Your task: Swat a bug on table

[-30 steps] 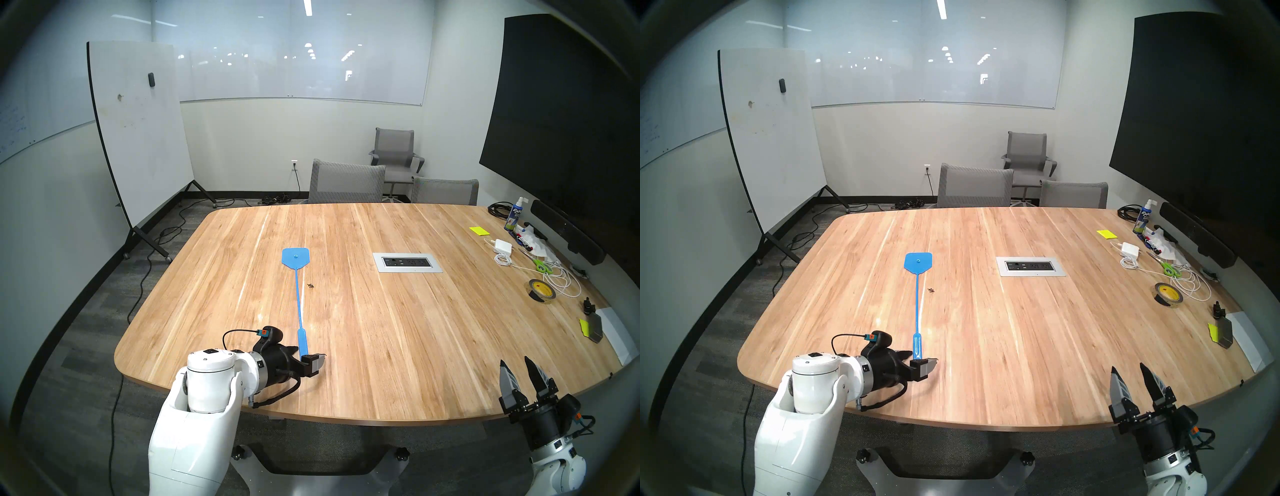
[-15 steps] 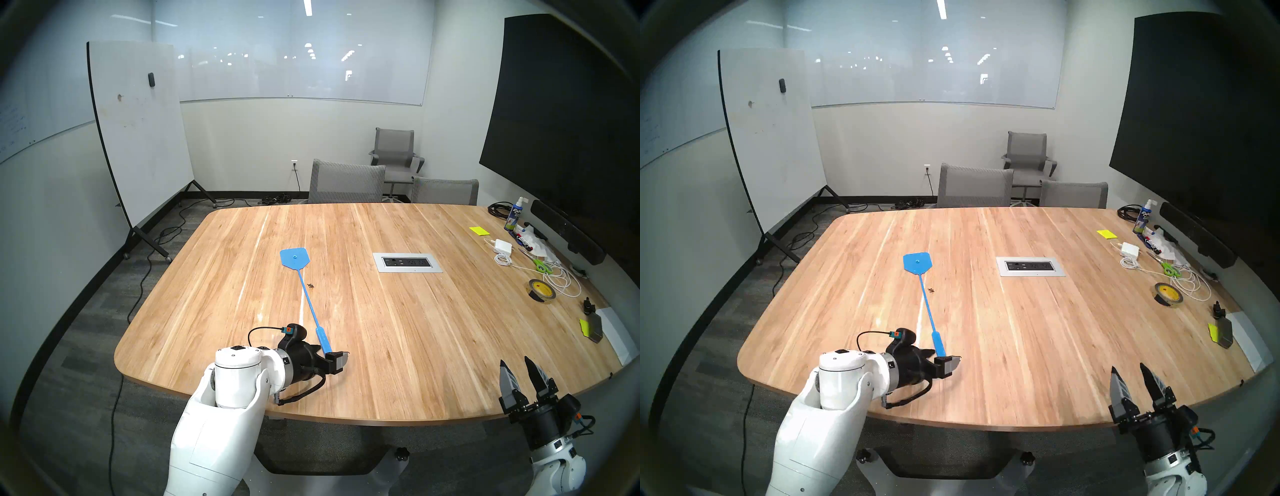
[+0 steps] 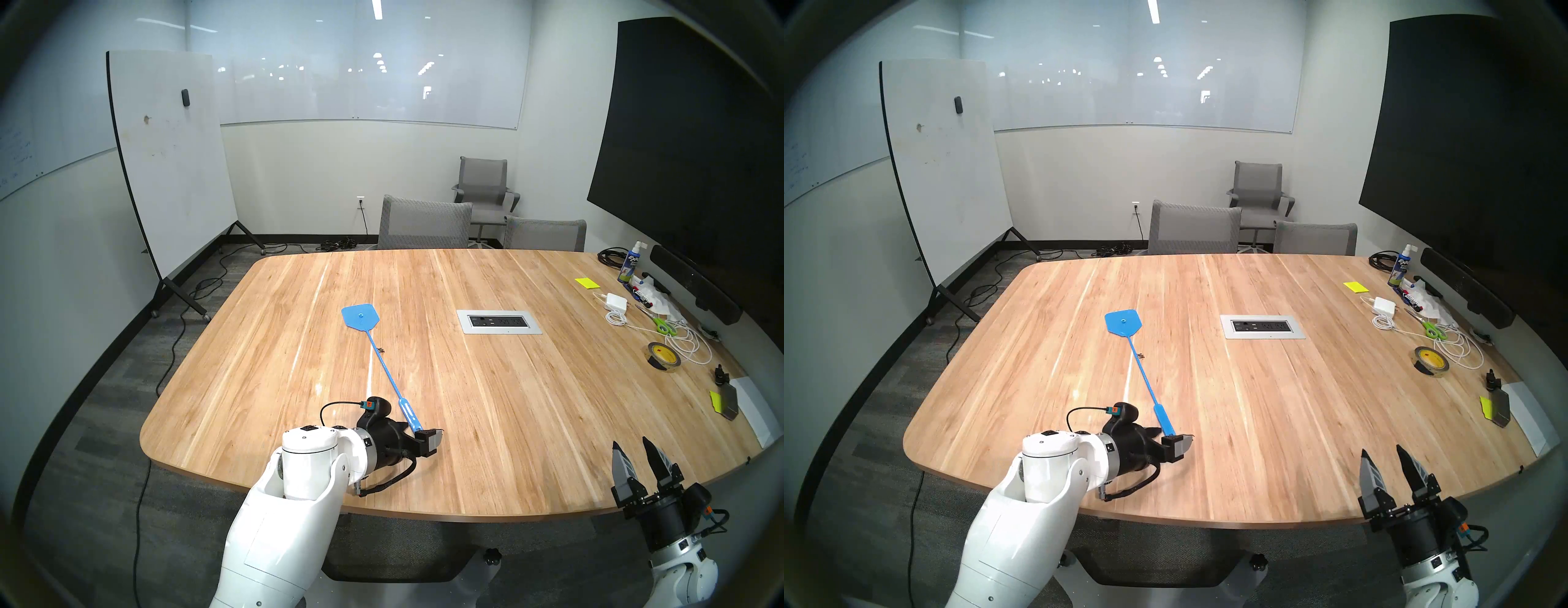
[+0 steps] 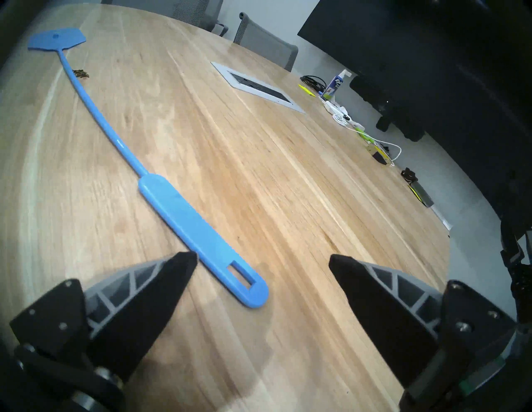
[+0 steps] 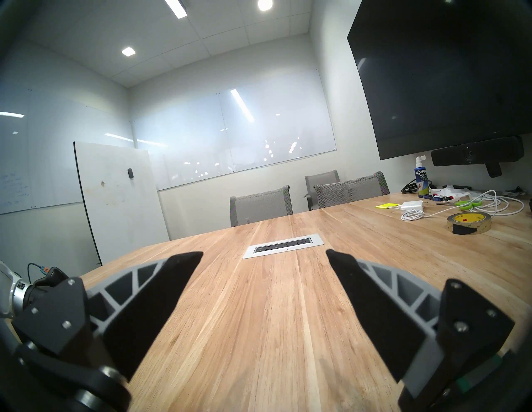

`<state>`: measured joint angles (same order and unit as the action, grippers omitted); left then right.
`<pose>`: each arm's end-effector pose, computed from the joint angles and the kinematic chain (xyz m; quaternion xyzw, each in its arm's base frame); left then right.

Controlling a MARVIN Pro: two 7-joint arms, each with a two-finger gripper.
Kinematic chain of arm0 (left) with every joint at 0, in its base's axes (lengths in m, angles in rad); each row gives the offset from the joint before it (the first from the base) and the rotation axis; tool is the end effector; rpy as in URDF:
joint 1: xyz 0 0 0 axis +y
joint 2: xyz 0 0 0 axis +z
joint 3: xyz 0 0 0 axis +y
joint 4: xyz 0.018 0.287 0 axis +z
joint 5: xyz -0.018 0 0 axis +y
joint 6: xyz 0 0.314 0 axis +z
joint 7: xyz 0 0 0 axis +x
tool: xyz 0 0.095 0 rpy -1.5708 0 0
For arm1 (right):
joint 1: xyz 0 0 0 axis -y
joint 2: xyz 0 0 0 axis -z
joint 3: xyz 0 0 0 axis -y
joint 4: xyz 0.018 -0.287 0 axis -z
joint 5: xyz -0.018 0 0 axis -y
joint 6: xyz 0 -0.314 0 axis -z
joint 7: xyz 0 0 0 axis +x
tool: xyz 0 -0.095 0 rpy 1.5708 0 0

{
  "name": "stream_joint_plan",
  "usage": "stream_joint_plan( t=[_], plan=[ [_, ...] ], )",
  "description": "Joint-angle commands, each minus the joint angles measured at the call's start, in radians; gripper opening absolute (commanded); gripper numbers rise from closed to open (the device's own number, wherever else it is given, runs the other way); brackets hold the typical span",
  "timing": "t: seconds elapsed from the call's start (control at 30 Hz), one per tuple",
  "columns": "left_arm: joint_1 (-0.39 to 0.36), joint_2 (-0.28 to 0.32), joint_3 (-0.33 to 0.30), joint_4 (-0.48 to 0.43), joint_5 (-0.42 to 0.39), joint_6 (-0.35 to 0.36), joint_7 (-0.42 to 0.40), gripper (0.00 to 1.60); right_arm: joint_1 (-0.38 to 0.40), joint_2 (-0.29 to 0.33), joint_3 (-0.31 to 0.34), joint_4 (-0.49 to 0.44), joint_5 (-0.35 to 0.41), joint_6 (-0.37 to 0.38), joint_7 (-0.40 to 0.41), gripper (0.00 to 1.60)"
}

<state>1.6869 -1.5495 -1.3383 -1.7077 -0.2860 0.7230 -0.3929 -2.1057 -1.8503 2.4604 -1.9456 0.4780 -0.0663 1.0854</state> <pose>0.3428 -0.1364 -0.3430 0.8460 -0.1229 0.3805 0.3526 0.1380 -0.1746 -0.3023 -0.6526 0.0303 -0.7485 0.1141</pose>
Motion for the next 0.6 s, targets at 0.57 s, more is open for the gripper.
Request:
stream_joint_plan(
  t=[0.57],
  plan=[
    [0.112,0.204,-0.209,-0.191,0.019,-0.041,0.016,1.6,0.001,0.003,0.0,-0.012,0.004,-0.002,0.001,1.6]
  ],
)
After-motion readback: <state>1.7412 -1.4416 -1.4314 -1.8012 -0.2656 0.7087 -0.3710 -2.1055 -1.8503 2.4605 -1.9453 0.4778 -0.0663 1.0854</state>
